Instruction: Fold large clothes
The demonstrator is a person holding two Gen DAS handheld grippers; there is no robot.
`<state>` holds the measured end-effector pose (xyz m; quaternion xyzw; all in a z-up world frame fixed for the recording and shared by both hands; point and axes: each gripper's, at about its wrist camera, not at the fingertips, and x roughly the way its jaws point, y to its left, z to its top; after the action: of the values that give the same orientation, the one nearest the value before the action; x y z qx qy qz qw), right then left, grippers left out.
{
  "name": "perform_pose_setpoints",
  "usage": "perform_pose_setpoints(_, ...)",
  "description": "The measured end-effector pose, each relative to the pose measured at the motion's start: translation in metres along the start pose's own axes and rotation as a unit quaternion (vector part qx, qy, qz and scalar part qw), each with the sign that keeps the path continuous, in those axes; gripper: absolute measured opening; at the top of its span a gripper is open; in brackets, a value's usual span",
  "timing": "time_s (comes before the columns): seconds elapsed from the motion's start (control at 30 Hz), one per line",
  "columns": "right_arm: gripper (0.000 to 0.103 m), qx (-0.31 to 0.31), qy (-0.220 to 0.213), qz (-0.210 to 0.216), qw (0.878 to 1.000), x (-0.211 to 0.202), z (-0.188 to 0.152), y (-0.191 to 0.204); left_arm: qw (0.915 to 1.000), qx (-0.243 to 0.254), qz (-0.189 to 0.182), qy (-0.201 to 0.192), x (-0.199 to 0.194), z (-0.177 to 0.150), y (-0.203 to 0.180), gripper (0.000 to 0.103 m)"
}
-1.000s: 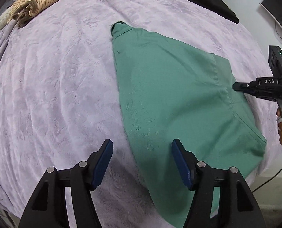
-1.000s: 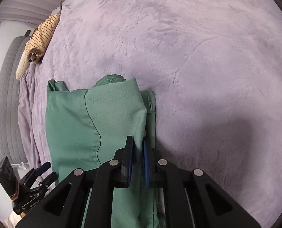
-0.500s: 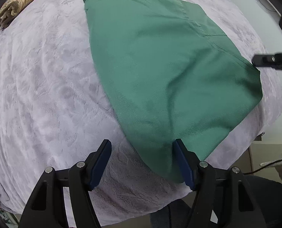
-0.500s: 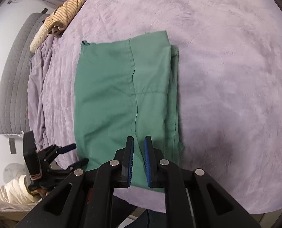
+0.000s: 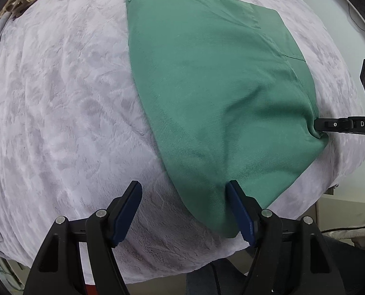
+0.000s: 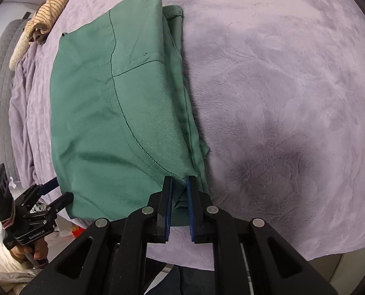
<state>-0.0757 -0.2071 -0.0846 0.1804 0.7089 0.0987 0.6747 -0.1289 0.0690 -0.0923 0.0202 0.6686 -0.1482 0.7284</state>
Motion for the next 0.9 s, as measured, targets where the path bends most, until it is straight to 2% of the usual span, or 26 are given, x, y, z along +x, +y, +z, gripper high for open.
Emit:
perform_pose_setpoints(0.13,0.013,-0.019,0.003,-0.02,1.0,0.007,-0.001,0.005,1.0,-0.002,0.0,0.003,0.0,0.0,-0.001,0.073)
perform_pose_setpoints(0.33,0.013,-0.013,0.007,-0.025,1.0,0.013,-0.001,0.005,1.0,-0.004,0.001,0.009,-0.003,0.003,0.0,0.073)
perform_pose_setpoints(0.9,0.015,-0.019,0.007,-0.032,0.999,-0.006,-0.005,0.017,0.9996,-0.011,0.028,-0.002,-0.019,0.015,0.004,0.073)
